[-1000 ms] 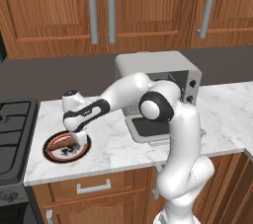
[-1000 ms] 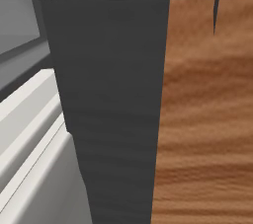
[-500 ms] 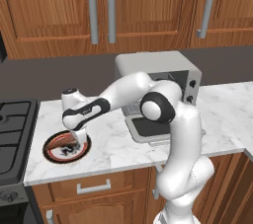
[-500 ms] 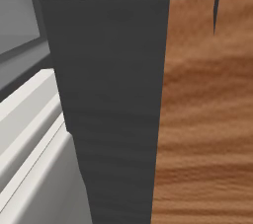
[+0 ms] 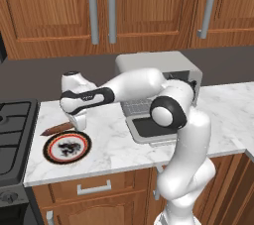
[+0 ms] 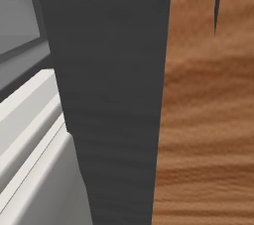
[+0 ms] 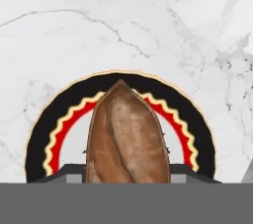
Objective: Pull the toaster oven rack outwards. Pick up the baguette from the plate and place it on the toaster oven rack. Close the toaster oven door fully and set the temperature to the lowest setting.
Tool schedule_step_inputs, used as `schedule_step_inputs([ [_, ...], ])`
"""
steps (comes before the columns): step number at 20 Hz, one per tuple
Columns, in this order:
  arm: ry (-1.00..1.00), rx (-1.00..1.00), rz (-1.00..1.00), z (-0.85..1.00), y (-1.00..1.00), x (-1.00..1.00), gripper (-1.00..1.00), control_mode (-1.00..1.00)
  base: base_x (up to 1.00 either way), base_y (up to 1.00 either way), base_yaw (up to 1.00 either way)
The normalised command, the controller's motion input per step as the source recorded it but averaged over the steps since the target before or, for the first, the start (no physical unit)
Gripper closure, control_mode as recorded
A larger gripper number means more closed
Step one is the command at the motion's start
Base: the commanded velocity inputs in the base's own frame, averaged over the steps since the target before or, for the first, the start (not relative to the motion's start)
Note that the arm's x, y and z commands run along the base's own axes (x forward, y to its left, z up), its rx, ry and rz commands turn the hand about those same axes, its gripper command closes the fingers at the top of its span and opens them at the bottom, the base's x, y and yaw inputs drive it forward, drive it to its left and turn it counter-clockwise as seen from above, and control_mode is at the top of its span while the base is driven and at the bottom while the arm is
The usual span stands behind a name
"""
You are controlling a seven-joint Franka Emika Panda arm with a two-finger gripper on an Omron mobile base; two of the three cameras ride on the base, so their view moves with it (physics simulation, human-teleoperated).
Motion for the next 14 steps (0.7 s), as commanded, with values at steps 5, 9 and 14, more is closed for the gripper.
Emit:
schedule_step_inputs([
  [5,0.0,0.09,0.0,0.76,-0.2,-0.59,1.0,-1.0,0.0,0.0,0.0],
  [9,-0.05,0.03,0.0,0.64,-0.12,-0.67,1.0,-1.0,0.0,0.0,0.0],
  [14,-0.07,0.0,0.03,0.46,-0.34,-0.66,1.0,-1.0,0.0,0.0,0.0],
])
